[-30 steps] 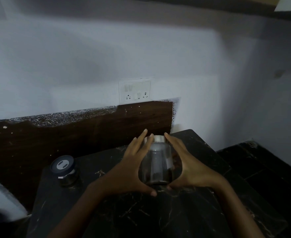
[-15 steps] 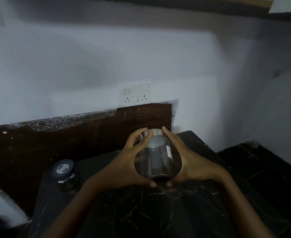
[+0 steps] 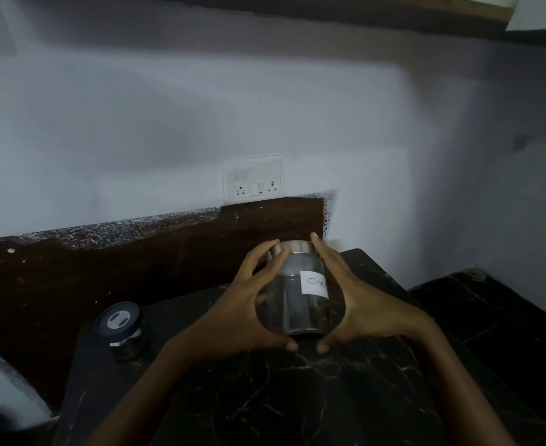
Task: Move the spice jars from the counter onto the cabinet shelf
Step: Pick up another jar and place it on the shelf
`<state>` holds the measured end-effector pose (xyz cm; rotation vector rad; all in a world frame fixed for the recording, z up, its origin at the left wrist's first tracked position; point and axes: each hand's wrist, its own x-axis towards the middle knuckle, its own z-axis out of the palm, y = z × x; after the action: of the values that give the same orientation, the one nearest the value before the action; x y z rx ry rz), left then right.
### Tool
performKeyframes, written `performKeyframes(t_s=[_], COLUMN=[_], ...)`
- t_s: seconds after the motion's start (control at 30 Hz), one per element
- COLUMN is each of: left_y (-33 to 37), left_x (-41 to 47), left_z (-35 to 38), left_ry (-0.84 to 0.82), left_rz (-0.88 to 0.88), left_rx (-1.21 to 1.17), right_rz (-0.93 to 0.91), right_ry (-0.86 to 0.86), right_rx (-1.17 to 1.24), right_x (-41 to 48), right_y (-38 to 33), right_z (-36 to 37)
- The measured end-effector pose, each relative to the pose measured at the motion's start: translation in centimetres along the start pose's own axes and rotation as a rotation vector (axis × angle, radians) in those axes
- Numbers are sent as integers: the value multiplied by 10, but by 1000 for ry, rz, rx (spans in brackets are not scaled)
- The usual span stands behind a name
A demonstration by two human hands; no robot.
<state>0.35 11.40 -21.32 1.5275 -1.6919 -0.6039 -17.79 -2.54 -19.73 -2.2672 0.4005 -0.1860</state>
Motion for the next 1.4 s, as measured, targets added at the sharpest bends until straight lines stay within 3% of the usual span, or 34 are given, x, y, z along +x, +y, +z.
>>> performKeyframes(t_s=[0.27,0.5,0.83,1.03,1.4], left_y=[4,2,18,50,161], left_x=[6,5,29,77,228], left_z=[-2,-6,-10,-31,-99], left_ry=[-59,63,39,104,273], left_rz=[5,27,74,207,572], left_rx=[261,-26,52,261,855], right_rz=[-34,-20,-17,-94,-391], right_ry=[71,127,121,168,584], right_rx=[-71,77,116,179,-2], right_x=[5,1,4,13,42], right_y=[-3,-6,-4,-8,-50], right_z=[6,-8,-28,-77,-237])
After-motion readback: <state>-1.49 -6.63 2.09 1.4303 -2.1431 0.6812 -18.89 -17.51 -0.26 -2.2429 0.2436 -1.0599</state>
